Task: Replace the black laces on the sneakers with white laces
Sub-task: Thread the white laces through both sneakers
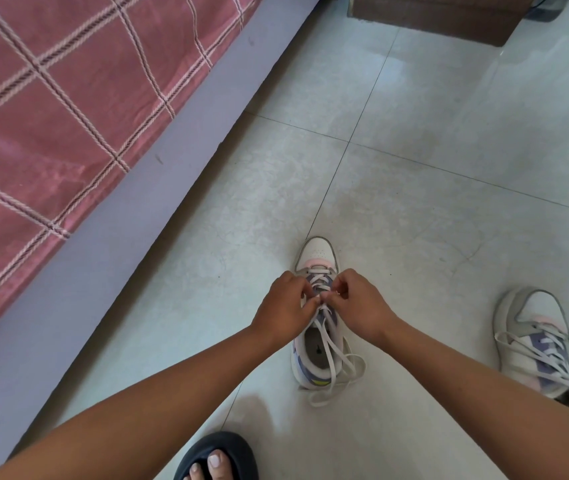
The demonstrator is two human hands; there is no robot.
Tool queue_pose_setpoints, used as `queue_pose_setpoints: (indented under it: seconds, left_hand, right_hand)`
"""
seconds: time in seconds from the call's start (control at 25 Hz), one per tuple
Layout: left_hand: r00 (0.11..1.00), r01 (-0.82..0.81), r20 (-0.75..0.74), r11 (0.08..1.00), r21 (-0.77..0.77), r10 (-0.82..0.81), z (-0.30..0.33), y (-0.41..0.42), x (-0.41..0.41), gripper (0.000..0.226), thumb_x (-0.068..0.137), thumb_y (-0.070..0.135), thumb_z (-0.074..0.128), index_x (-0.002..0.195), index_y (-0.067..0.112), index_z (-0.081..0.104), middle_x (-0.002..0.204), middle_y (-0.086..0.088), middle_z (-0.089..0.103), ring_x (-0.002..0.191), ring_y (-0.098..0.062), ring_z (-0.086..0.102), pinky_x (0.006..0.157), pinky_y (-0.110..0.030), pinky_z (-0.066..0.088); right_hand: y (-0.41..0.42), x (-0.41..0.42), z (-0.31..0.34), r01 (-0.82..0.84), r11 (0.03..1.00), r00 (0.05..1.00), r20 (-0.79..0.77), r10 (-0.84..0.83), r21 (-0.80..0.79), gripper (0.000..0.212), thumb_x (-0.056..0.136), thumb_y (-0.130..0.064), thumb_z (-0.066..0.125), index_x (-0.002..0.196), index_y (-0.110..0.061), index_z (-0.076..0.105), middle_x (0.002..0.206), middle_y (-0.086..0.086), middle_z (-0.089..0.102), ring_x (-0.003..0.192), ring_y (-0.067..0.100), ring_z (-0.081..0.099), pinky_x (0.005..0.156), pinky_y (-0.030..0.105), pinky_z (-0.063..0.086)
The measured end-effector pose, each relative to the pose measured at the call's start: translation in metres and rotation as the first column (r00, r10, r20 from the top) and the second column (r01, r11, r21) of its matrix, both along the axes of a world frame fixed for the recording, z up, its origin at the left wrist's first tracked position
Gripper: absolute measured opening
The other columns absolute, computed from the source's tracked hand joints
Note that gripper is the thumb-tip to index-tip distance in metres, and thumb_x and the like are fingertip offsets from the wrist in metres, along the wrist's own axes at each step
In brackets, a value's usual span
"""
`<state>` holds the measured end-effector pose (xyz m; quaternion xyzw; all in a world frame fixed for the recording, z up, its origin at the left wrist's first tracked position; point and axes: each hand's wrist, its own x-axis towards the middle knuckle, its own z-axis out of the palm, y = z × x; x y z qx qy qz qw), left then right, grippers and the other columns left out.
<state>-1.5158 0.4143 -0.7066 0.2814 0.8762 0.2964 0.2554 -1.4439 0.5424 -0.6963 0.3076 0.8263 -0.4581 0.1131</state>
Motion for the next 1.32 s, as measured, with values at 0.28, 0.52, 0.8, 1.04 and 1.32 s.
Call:
queue_pose_setpoints:
  seconds: [0.28, 0.52, 0.8, 1.04, 1.32]
  left_hand:
    - [0.995, 0.102, 0.007, 0.965, -0.242, -0.103, 0.01, 0.02, -0.005, 0.022, 0.088, 0.017, 0.052, 0.074, 0.004, 0.063, 0.083, -0.013, 0.064, 0.083, -0.027, 0.061, 0.066, -0.033, 0.043]
    - [0.99, 0.132, 0.068, 0.972, -0.194, -0.121, 0.013, 0.015, -0.001, 0.013, 0.096, 0.012, 0.041, 0.09, 0.006, 0.052, 0.1, -0.017, 0.057, 0.081, -0.022, 0.051, 0.064, -0.024, 0.031]
    - [0.986, -0.045, 0.158, 0.998, -0.04, 0.05, 0.004, 0.002, 0.012, 0.015, 0.094, 0.014, 0.043, 0.08, 0.015, 0.037, 0.083, 0.0, 0.04, 0.072, -0.013, 0.04, 0.055, -0.019, 0.027]
    - [0.983, 0.183, 0.049, 0.971, -0.151, -0.177, 0.002, 0.002, 0.003, 0.017, 0.099, 0.024, 0.04, 0.085, 0.014, 0.038, 0.088, -0.005, 0.047, 0.076, -0.018, 0.044, 0.065, -0.027, 0.032]
    - [0.996, -0.011, 0.09, 0.999, 0.042, 0.007, 0.003, -0.017, 0.023, 0.012, 0.097, 0.023, 0.045, 0.088, 0.015, 0.045, 0.088, 0.002, 0.047, 0.075, -0.01, 0.045, 0.062, -0.017, 0.03]
  right_hand:
    - [-0.013, -0.014, 0.004, -0.133, 0.965, 0.976, 0.199, 0.088, 0.225, 0.023, 0.09, -0.009, 0.051, 0.067, -0.01, 0.05, 0.084, 0.015, 0.058, 0.075, 0.024, 0.054, 0.053, 0.025, 0.033]
    - [-0.012, -0.014, -0.001, -0.242, 0.957, 0.936, 0.298, 0.187, 0.162, 0.012, 0.091, -0.003, 0.045, 0.086, -0.007, 0.055, 0.102, 0.015, 0.045, 0.097, 0.029, 0.05, 0.068, 0.02, 0.035]
    - [-0.006, 0.011, 0.0, 0.099, 0.978, 0.991, 0.108, -0.08, -0.185, 0.032, 0.098, -0.018, 0.046, 0.067, -0.01, 0.049, 0.08, 0.008, 0.049, 0.061, 0.013, 0.043, 0.055, 0.016, 0.039]
    - [-0.003, 0.004, -0.003, 0.058, 0.983, 0.99, 0.139, -0.034, -0.172, 0.025, 0.097, -0.024, 0.049, 0.076, -0.011, 0.052, 0.093, 0.011, 0.051, 0.07, 0.015, 0.047, 0.062, 0.022, 0.04]
    - [0.0, 0.011, 0.004, -0.079, 0.995, 0.996, 0.026, 0.08, -0.053, 0.015, 0.095, -0.025, 0.052, 0.086, -0.014, 0.05, 0.087, 0.003, 0.051, 0.075, 0.014, 0.047, 0.068, 0.024, 0.041]
